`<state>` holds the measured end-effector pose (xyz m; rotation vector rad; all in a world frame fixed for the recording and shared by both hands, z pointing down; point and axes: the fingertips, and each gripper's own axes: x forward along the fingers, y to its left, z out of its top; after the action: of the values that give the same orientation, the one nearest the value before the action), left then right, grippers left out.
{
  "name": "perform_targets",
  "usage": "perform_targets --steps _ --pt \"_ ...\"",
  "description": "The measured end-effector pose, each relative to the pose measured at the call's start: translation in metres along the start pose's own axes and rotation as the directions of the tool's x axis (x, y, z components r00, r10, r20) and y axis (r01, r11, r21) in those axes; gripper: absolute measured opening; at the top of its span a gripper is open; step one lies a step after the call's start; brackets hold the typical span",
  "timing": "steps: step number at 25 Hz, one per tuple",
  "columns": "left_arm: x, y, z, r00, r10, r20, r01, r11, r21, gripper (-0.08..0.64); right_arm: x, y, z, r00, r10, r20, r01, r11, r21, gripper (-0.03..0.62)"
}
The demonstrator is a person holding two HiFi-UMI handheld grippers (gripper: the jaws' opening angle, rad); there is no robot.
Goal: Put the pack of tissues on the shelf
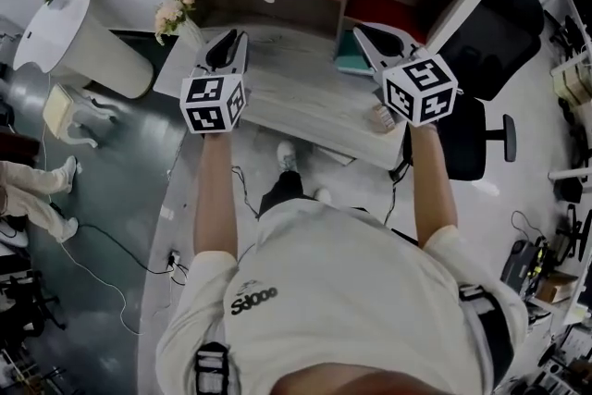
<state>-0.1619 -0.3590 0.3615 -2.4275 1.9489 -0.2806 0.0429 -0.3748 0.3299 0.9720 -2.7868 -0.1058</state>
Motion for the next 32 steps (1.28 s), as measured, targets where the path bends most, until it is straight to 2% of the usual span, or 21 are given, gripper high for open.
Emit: perform_targets --steps 4,8,15,24,32 --pt "-0.032 -0.018 0.008 1.000 -0.016 0.026 0.016 1.000 0.003 0.028 -0.008 0.017 0.004 1.000 0.024 0.004 -0.024 0.999 -0.037 0.006" --pt "-0.056 -0.026 0.014 0.999 -0.032 0.040 0.032 0.999 0.005 0.020 -0.015 0.034 0.013 0.998 0.054 0.022 -0.052 0.997 -0.052 0.006" --pt "-0.088 -0.043 0.027 0.997 -0.020 0.078 0.018 1.000 0.025 0.018 -0.028 0.049 0.035 0.994 0.076 0.075 -0.069 0.993 -0.091 0.006" --pt "-0.108 -0.052 0.042 0.995 -0.009 0.097 0.002 0.998 0.068 0.018 -0.036 0.066 0.052 0.991 0.085 0.101 -0.067 0.983 -0.169 0.006" --pt "-0.106 -0.056 0.046 0.995 -0.012 0.100 0.005 0.998 0.068 0.020 -0.036 0.066 0.048 0.992 0.091 0.089 -0.075 0.983 -0.169 0.006"
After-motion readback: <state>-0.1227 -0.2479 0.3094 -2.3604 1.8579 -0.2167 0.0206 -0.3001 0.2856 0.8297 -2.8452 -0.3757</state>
